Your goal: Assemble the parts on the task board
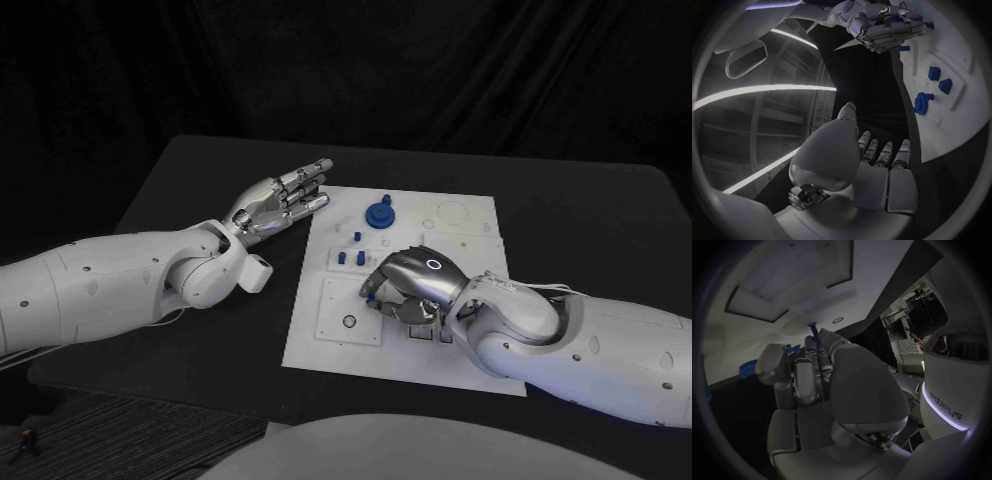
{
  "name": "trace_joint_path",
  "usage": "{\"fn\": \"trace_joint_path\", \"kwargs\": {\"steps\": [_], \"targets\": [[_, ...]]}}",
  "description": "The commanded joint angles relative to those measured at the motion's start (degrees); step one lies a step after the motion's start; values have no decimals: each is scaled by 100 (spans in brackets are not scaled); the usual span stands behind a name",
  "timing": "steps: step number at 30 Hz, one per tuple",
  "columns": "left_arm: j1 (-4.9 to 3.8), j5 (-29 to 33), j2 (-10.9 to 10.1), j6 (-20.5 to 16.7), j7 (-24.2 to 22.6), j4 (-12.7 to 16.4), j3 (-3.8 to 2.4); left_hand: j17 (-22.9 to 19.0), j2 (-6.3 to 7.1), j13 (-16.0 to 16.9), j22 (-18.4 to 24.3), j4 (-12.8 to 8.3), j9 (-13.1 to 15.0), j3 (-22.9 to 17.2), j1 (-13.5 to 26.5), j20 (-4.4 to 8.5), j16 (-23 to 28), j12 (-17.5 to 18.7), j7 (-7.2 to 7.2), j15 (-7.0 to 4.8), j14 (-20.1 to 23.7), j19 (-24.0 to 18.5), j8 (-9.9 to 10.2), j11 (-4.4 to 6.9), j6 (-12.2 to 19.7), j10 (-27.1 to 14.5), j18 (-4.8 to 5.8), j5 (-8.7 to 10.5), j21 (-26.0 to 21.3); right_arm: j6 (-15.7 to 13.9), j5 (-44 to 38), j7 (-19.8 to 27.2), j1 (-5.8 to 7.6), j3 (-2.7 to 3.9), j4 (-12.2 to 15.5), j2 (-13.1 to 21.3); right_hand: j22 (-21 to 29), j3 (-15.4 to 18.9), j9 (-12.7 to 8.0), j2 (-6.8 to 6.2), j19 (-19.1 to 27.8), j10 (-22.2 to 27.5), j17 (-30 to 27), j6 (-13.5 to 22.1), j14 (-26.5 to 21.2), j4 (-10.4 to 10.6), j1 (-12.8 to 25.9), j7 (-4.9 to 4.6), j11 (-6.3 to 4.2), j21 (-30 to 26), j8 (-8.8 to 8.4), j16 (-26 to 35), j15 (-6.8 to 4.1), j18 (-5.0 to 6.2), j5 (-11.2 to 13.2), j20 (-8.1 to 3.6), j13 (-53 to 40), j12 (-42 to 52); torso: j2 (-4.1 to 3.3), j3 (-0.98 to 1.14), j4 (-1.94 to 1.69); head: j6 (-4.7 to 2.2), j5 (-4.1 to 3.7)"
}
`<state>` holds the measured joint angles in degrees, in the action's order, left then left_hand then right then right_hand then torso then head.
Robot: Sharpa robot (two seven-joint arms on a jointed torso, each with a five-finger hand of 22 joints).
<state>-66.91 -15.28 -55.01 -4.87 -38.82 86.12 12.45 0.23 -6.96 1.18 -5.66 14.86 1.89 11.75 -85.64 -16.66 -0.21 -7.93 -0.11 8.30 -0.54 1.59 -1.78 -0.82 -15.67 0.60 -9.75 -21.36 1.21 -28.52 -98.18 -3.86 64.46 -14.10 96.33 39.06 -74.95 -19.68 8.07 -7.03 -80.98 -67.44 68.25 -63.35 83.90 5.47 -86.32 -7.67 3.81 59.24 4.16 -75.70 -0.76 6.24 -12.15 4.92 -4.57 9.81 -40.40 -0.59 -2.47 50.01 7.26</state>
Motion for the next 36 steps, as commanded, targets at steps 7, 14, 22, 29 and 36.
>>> {"fn": "trace_joint_path", "kwargs": {"steps": [7,14,22,29,36], "targets": [[11,31,15,95,-391,12,-5,2,-84,7,-8,5,18,45,-9,0,-7,-21,-123,58,-16,-7,-35,36,-78,-17,-27,6,-20,134,-48,-67,-63,-8,-48,-10,-796,-27,-15,-60,19,38,-41,65,39,2,-31,-12,47,-48,-35,28,43,-88,46,45,17,-63,9,3,3,-1,21],[13,31,21,110,-381,7,-5,5,-93,8,-19,4,24,48,-16,-3,-10,-28,-156,70,-24,-1,-44,31,-131,-16,-29,4,-17,177,-189,-97,-72,-8,-68,-6,-782,-54,-25,-67,54,67,-83,99,9,-14,-71,-32,68,-98,-45,59,60,-79,29,59,27,-112,7,3,2,-1,28],[15,31,29,128,-370,2,-5,6,-97,9,-27,2,25,48,-21,-4,-12,-32,-166,76,-28,2,-45,26,-143,-16,-30,2,-15,237,-403,-161,-78,-8,-69,4,-768,-56,-33,-84,89,82,-138,127,-22,-6,-65,-47,84,-154,-50,99,76,-70,44,71,30,-144,4,3,-2,-1,28],[17,31,36,141,-354,-6,-5,8,-106,9,-29,-3,26,47,-31,-7,-15,-31,-177,89,-35,5,-46,14,-152,-16,-31,-5,-13,162,-435,-160,-79,-8,-53,33,-773,-80,-22,-53,99,25,-120,78,-28,-6,-86,-40,75,-127,-19,86,75,-70,17,79,17,-141,8,3,0,-1,45],[21,31,44,146,-346,-12,-5,9,-112,9,-31,-3,24,46,-34,-8,-16,-34,-180,95,-38,6,-45,10,-148,-16,-31,-4,-12,77,-442,-159,-79,-8,-18,62,-776,-90,-12,-27,102,-19,-105,34,-26,-5,-94,-25,60,-103,-1,72,65,-69,9,78,8,-137,10,4,1,-1,55]]}}
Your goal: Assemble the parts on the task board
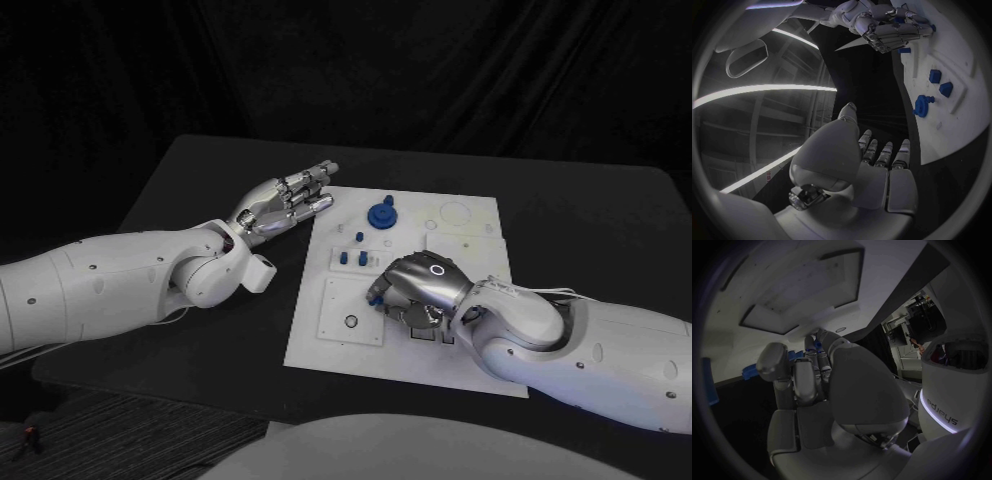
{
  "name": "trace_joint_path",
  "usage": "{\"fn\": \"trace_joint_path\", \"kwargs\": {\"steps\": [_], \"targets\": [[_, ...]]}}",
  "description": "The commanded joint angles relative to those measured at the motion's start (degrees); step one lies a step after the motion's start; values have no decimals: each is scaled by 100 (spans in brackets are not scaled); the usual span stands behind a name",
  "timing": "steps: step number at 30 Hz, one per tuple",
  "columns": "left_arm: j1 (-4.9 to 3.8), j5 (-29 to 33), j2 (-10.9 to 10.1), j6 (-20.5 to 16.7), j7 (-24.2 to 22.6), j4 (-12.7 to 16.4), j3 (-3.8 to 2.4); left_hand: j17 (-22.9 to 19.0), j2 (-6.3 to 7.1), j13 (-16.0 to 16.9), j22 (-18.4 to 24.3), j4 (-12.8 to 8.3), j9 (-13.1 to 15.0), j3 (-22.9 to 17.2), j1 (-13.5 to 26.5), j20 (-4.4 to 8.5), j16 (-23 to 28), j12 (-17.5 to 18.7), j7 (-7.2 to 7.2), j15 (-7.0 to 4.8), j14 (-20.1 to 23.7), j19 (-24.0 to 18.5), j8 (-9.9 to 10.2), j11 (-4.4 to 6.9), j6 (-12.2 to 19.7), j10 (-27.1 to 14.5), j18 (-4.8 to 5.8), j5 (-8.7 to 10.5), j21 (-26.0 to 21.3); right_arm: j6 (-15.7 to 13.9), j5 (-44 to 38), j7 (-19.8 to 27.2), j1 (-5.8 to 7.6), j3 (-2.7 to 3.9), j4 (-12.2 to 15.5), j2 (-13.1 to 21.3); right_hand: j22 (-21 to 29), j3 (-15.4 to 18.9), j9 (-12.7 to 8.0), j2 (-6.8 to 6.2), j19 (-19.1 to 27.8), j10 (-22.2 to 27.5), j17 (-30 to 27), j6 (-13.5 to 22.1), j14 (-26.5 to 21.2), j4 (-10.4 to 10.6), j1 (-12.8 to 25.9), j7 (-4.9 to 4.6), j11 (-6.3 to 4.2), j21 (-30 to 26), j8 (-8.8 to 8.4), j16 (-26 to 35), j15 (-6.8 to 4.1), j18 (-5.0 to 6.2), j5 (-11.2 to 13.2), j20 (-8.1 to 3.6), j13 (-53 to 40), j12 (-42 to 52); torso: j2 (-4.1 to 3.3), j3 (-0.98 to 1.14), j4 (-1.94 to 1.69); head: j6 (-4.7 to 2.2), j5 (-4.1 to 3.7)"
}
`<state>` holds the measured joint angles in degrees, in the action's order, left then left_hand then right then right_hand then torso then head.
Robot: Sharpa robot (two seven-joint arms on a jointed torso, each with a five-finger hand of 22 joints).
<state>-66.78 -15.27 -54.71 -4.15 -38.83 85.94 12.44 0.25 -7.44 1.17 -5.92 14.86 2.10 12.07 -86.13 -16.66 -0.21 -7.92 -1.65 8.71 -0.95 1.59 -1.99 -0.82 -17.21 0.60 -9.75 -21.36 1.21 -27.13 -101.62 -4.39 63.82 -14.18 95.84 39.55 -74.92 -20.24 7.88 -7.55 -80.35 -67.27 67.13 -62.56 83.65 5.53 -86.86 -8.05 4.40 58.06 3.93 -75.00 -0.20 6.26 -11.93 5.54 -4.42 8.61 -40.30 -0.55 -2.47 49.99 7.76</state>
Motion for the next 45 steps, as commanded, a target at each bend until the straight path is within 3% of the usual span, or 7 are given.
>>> {"fn": "trace_joint_path", "kwargs": {"steps": [1,12,27,35,45], "targets": [[9,31,14,76,-343,6,-5,7,-64,9,-5,-4,4,14,15,-8,-16,-35,-27,54,3,6,-23,9,6,-16,-31,-4,-12,-79,-98,-108,-15,0,39,20,-779,-34,8,27,39,-39,10,-48,1,-11,-41,13,0,17,24,1,8,-71,-13,16,-7,-17,1,1,1,1,8],[14,31,20,87,-324,-7,-5,10,-84,9,-2,0,2,11,12,-10,-19,-34,-30,72,-5,8,-19,-4,15,-16,-30,3,-12,-70,-99,-180,11,1,152,112,-783,-34,22,75,38,-69,32,-103,9,17,-15,29,-12,49,43,-19,-1,-72,-22,13,-13,-23,7,0,0,1,40],[19,31,41,149,-283,-21,-5,12,-115,9,0,3,5,5,4,-11,-23,-35,-60,103,-14,10,-22,-15,-13,-18,-27,6,-11,383,-99,-397,39,1,107,17,-738,19,-22,-6,134,-9,-91,77,-60,43,41,-15,24,-119,-38,69,26,-43,83,30,-10,-95,5,-3,-4,1,54],[21,31,55,177,-273,-31,-5,13,-137,9,3,3,6,0,-4,-12,-25,-38,-85,121,-20,10,-24,-32,-30,-18,-25,4,-11,424,-237,-489,41,1,101,-13,-735,24,8,24,149,-36,-89,-35,-66,54,45,13,10,-124,28,66,22,-39,91,34,-24,-84,-5,1,-11,1,47],[24,31,54,196,-260,-36,-5,14,-144,10,3,3,9,-1,-6,-12,-27,-42,-96,129,-23,11,-27,-40,-51,-18,-24,5,-11,455,-504,-572,44,1,99,-41,-715,66,-42,-33,203,-42,-157,254,-109,81,91,76,-23,-190,-44,113,-1,-22,158,24,-47,-89,0,0,0,1,74]]}}
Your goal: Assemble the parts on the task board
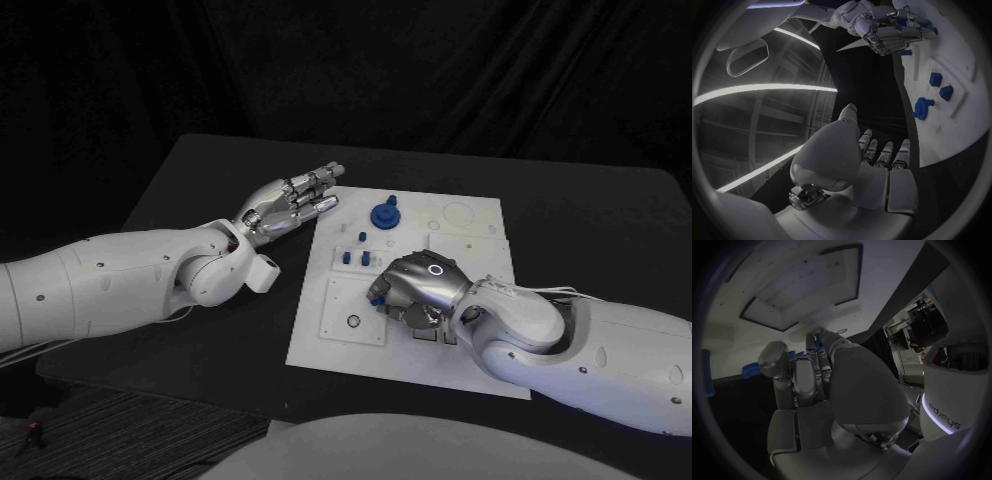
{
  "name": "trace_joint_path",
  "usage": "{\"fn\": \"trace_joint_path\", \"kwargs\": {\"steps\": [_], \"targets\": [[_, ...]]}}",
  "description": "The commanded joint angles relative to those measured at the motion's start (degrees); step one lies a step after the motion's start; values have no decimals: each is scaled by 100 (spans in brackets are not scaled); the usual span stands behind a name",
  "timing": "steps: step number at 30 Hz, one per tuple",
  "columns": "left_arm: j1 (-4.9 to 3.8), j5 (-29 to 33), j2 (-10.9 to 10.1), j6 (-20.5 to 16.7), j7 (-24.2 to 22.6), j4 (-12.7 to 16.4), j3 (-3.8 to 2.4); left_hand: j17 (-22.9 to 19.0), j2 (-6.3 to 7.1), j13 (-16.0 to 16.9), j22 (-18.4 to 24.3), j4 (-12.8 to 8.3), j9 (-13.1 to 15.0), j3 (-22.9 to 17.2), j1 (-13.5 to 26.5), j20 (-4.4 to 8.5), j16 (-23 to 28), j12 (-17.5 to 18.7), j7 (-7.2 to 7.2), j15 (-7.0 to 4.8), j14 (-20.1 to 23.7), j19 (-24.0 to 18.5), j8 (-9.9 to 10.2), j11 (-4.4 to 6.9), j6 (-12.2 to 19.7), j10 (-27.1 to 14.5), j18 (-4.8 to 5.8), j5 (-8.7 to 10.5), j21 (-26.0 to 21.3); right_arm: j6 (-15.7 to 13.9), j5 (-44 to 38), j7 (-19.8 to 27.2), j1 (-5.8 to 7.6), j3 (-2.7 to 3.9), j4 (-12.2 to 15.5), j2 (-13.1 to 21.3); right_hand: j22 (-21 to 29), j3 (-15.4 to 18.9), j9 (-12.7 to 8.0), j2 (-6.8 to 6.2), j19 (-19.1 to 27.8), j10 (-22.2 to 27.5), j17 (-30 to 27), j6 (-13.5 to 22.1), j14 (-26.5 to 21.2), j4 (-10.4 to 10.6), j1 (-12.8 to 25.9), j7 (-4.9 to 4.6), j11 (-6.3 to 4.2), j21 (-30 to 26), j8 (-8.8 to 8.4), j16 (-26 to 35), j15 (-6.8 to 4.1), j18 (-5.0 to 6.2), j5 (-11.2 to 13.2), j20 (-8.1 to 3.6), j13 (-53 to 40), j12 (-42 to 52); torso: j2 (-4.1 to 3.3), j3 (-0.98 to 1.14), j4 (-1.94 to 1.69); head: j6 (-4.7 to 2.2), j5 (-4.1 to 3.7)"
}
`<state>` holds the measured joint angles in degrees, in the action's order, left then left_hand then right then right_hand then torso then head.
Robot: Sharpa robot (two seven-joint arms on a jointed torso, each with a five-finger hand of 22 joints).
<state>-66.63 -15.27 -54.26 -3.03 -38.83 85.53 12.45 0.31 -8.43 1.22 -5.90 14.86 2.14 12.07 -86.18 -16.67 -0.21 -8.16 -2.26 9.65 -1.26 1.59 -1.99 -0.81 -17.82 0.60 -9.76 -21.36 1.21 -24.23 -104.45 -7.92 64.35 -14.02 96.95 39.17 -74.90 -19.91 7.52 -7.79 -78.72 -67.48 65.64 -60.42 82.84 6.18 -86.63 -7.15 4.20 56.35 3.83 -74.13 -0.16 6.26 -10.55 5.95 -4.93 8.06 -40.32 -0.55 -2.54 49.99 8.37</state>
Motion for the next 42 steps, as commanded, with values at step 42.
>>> {"fn": "trace_joint_path", "kwargs": {"steps": [42], "targets": [[56,30,41,129,-210,-47,-5,15,-75,4,-8,-4,6,-9,-19,-14,-36,-19,-80,74,-14,17,-30,-73,-10,-19,-20,-3,-8,-293,-259,-118,-9,-16,-37,-6,-623,261,-120,91,235,178,-320,595,-200,319,331,-25,45,-407,55,242,49,43,382,48,-138,47,3,1,4,1,20]]}}
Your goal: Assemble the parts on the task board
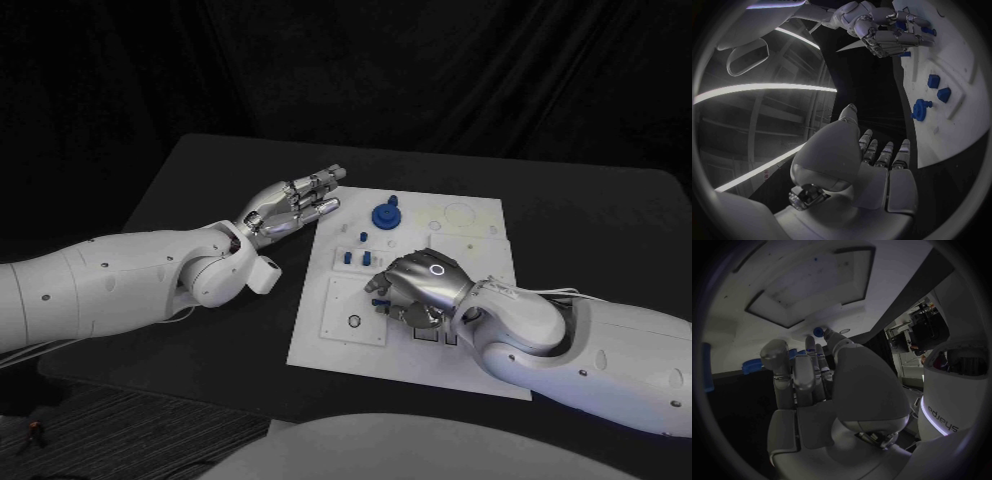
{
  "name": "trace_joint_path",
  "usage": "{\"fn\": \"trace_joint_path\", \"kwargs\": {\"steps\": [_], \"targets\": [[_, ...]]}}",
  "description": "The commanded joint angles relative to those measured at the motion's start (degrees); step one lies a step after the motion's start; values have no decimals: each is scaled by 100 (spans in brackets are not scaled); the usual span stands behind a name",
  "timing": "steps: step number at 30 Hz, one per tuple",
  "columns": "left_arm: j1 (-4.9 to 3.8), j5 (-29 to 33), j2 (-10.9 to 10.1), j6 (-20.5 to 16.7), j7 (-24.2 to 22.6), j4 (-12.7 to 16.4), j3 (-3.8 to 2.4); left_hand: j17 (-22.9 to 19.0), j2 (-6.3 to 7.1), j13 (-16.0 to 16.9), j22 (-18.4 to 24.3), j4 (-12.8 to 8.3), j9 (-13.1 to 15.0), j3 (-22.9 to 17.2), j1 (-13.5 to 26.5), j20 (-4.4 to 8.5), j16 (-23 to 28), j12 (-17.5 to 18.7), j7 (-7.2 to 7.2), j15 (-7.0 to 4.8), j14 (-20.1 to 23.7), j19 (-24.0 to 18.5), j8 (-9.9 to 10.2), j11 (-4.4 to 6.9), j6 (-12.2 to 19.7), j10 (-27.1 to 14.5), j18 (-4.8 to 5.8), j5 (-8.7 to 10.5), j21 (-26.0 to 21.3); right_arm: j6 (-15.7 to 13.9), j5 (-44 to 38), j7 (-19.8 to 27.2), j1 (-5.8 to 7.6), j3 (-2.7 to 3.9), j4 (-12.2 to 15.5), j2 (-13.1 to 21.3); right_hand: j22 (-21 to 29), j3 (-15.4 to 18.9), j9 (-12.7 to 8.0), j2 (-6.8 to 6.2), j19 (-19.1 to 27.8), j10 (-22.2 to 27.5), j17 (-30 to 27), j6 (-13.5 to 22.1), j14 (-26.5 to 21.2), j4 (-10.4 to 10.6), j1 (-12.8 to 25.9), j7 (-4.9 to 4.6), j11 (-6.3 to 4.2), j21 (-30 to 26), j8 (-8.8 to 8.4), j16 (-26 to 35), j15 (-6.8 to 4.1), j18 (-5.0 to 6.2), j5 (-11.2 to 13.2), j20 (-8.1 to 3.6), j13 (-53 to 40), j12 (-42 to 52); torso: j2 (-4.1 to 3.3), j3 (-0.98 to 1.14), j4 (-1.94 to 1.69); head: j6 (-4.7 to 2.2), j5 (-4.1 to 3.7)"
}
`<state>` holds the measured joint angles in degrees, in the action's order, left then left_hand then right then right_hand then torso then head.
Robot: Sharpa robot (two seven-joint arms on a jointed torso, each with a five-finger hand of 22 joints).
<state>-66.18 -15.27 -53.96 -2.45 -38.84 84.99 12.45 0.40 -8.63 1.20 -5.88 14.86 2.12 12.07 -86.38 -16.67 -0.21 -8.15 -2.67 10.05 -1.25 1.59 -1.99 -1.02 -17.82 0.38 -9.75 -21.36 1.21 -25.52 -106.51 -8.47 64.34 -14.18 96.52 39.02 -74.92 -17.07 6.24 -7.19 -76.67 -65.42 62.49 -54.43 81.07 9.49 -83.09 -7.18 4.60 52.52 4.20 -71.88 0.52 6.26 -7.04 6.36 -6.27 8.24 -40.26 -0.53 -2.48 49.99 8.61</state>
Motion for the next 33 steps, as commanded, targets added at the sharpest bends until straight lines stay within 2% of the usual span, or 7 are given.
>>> {"fn": "trace_joint_path", "kwargs": {"steps": [1,7,12,22,24,28,33], "targets": [[13,30,12,72,-209,7,-5,5,-55,6,-9,-4,8,-9,2,-14,-36,-19,-39,33,-15,17,-30,-52,-10,3,-20,-3,-8,-168,-52,-65,-8,0,9,13,-622,-11,10,20,29,-8,-8,-15,-22,-4,-10,-27,12,-23,20,19,-20,42,41,5,-4,24,-3,-1,-1,1,-4],[20,30,-6,72,-220,22,-5,6,-64,6,-19,-7,8,-13,-4,-15,-37,-21,-42,42,-19,20,-30,-55,-14,3,-19,-8,-5,-366,-52,-37,-2,1,110,137,-613,153,-5,-48,34,196,-34,17,-22,115,175,-39,71,-66,-22,37,27,38,103,30,-7,-13,-1,-1,1,1,15],[21,30,-38,68,-218,34,-5,6,-64,6,-19,-7,8,-13,-4,-15,-37,-21,-42,42,-19,21,-30,-55,-14,3,-19,-8,-5,-522,-52,-21,20,1,275,322,-615,341,-36,-55,25,287,-21,72,-12,233,391,-123,79,-70,-39,24,36,39,125,44,-49,24,1,0,1,1,28],[23,30,-43,78,-211,40,-5,6,-64,6,-19,-7,8,-13,-4,-15,-37,-21,-42,42,-19,21,-30,-55,-14,3,-19,-8,-5,-386,-52,-74,13,0,299,476,-609,462,-54,-46,32,354,-67,78,-31,264,460,-155,86,-107,-33,52,42,43,155,51,-90,64,5,-1,-4,1,9],[23,30,-42,81,-209,40,-5,6,-64,6,-19,-7,8,-13,-4,-15,-37,-21,-42,42,-19,21,-30,-55,-14,3,-19,-8,-5,-369,-52,-78,8,-1,280,475,-609,468,-51,-3,34,378,-66,7,-36,214,386,-191,97,-116,-4,51,51,42,-16,56,-120,99,5,0,-3,1,11],[24,30,-36,86,-205,37,-5,6,-67,7,-24,-14,7,-15,-13,-16,-38,-25,-45,49,-21,24,-28,-60,-11,3,-19,-17,-3,-332,-52,-82,-5,-1,223,453,-613,422,-42,61,27,389,-76,-169,-41,113,229,-195,112,-126,44,52,60,42,-381,66,-169,170,9,-4,1,1,8],[24,30,-34,92,-201,35,-5,6,-72,6,-23,-28,6,-20,-30,-16,-38,-20,-48,55,-21,26,-27,-64,-8,2,-17,-34,-3,-320,-52,-70,-23,-1,169,413,-614,393,-28,82,24,361,-79,-274,-40,96,195,-177,102,-130,77,51,56,44,-468,64,-185,204,0,1,5,1,20]]}}
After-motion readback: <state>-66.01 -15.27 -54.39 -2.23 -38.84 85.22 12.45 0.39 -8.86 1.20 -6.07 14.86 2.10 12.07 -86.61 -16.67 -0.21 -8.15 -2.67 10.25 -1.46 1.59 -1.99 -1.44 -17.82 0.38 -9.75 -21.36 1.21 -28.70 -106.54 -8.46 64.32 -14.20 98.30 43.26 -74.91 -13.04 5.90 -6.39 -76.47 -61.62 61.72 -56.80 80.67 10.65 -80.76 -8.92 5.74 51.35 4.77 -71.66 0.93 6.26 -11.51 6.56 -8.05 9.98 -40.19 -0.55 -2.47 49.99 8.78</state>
